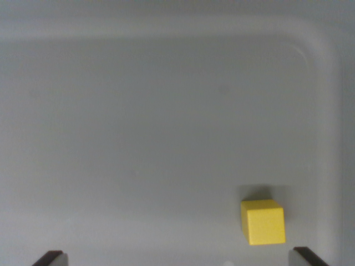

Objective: Pick yellow cube

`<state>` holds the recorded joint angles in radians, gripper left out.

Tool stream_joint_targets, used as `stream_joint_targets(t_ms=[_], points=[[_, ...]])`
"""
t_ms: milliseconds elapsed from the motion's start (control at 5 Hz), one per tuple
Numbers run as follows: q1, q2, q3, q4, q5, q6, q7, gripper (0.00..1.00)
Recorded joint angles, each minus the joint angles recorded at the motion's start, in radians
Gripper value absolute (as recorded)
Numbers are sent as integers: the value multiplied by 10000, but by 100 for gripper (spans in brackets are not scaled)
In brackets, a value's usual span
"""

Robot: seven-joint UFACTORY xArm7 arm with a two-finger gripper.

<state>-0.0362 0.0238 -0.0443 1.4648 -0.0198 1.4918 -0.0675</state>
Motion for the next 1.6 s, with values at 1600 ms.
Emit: stream_joint_targets(t_ms=[1600], points=[[-283,469,-262,-1222,168,-1511,-718,0]])
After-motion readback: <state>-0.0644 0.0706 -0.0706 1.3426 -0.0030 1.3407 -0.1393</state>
